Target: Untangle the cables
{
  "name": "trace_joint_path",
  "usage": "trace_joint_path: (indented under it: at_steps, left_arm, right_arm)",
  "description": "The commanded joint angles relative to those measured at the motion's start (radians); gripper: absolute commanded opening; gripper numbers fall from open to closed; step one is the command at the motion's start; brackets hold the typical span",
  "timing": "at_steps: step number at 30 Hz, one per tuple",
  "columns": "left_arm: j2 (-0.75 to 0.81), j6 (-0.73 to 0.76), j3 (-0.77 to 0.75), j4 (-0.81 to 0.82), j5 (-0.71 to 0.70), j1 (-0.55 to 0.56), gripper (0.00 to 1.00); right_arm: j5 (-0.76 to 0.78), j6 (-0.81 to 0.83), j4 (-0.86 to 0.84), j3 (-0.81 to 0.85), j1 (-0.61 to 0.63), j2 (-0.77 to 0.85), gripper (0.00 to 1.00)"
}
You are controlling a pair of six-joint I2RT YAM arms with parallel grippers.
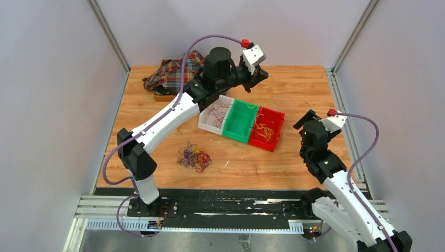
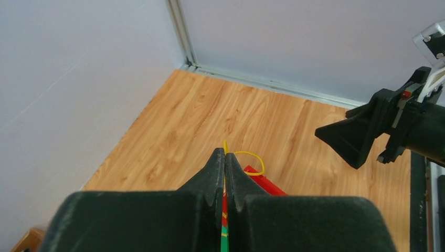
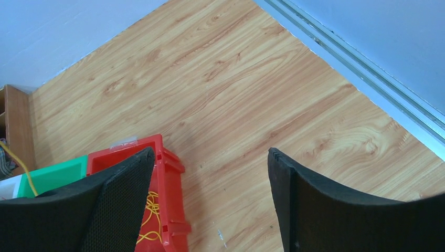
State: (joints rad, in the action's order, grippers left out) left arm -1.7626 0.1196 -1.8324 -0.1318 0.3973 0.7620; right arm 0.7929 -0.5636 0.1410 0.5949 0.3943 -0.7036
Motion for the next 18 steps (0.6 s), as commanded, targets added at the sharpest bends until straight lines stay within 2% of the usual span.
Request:
trace_joint_path:
  at_steps: [1,8,13,18]
  left_arm:
    - [0.001,0.087,-0.014,0.067,-0.049,0.014,0.0]
    - [-0.018,0.065,0.031,0.017,-0.069,0.055,0.0]
    - [-0.072,-0.017,0.034,-0.045,-0.093,0.084,0.0]
    - [-0.074,-0.092,0.141,0.003,-0.092,0.096,0.0]
  right_arm:
    - [-0.006,-0.03,0.023,-0.003,-0.022,0.001,0.78]
    - [-0.031,-0.037,0.027,0.002,-0.029,-0.002,0.75]
    - [-0.055,-0.017,0.043,0.041,-0.065,-0.002,0.75]
    - [-0.065,-0.016,0.042,0.045,-0.086,-0.005,0.77]
